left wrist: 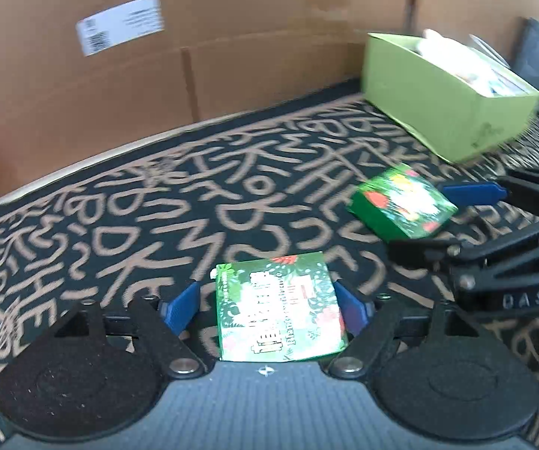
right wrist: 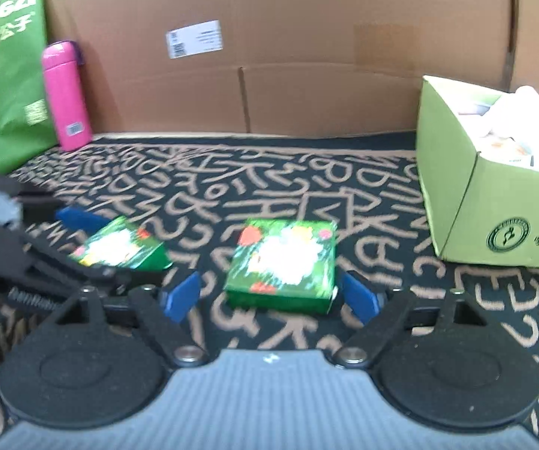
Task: Organize objects
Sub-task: 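Grasp one green packet with the left tool while the right grasps the other, then lower both green packets into the lime-green box and open both tools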
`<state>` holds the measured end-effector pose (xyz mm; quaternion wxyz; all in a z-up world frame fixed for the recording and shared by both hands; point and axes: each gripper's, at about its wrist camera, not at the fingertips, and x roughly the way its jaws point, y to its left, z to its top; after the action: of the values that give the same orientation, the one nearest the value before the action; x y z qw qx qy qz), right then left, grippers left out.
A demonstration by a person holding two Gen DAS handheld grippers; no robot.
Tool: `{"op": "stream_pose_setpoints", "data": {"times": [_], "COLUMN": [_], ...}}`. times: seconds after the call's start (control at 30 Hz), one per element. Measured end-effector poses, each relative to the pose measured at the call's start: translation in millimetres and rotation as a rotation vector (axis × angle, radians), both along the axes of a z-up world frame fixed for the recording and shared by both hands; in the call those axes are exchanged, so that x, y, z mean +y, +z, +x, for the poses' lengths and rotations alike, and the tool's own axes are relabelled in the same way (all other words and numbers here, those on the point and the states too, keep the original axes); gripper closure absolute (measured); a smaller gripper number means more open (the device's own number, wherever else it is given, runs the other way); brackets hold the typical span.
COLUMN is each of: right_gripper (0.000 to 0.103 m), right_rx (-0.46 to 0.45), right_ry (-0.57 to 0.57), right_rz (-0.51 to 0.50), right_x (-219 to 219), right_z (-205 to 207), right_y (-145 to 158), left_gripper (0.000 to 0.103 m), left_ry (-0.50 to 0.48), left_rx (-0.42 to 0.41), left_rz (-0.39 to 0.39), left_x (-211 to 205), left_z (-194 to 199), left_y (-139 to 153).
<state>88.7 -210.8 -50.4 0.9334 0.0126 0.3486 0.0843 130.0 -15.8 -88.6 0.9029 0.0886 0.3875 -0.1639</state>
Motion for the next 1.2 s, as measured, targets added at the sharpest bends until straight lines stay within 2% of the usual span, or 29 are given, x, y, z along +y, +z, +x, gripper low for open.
{"op": "stream_pose_setpoints", "data": {"times": [0.1,0.13,0.2,0.3,0.37,0.53,0.67,0.77,0.87,1.0,1.1,1.2], "right_gripper": [0.026,0.035,0.042,0.042,0.042,0.042,0.043,0.043,0.043,0.043,0.043,0.043], "right_rx": [-0.01,-0.003,-0.016,-0.021,-0.024,-0.049,-0.109,-0.184,-0.26,-0.326,-0.327,-0.279], "right_ry": [-0.027,-0.029,-0.023,-0.021,-0.01,-0.008,-0.018,-0.041,-0.088,-0.218,-0.323,-0.402], "right_rz": [0.01,0.02,0.029,0.031,0.023,0.037,0.063,0.027,-0.022,-0.084,-0.143,-0.178], "right_x": [-4.5,-5.9,-9.4,-13.1,-15.6,-29.7,-47.3,-63.4,-83.7,-121.9,-154.5,-186.8], "right_z": [7.7,8.5,5.7,-3.9,-12.1,-40.3,-65.4,-79.2,-88.3,-87.3,-74.5,-52.3], "right_y": [-3.2,-4.9,-9.0,-8.6,-7.7,-0.6,19.8,42.9,65.9,88.9,93.7,90.7], "left_gripper": [0.02,0.02,0.026,0.039,0.04,0.04,0.04,0.04,0.04,0.04,0.04,0.04], "left_ry": [0.034,0.04,0.039,0.037,0.029,-0.004,-0.065,-0.131,-0.183,-0.208,-0.208,-0.189], "left_rx": [0.003,-0.003,-0.011,-0.014,-0.012,-0.006,-0.037,-0.08,-0.091,-0.119,-0.069,-0.073], "left_rz": [-0.02,-0.017,-0.017,-0.025,-0.025,-0.092,-0.161,-0.195,-0.254,-0.245,-0.281,-0.237], "left_x": [3.1,2.8,1.9,-1.8,-6.3,-19.5,-42.7,-70.7,-99.6,-147.3,-178.4,-206.1], "left_z": [-3.0,-5.2,-9.0,-15.1,-19.5,-27.8,-27.3,-21.2,-6.8,21.4,50.0,69.2], "left_y": [0.3,0.2,0.6,2.6,3.1,13.7,41.1,65.5,87.6,105.6,108.1,102.4]}}
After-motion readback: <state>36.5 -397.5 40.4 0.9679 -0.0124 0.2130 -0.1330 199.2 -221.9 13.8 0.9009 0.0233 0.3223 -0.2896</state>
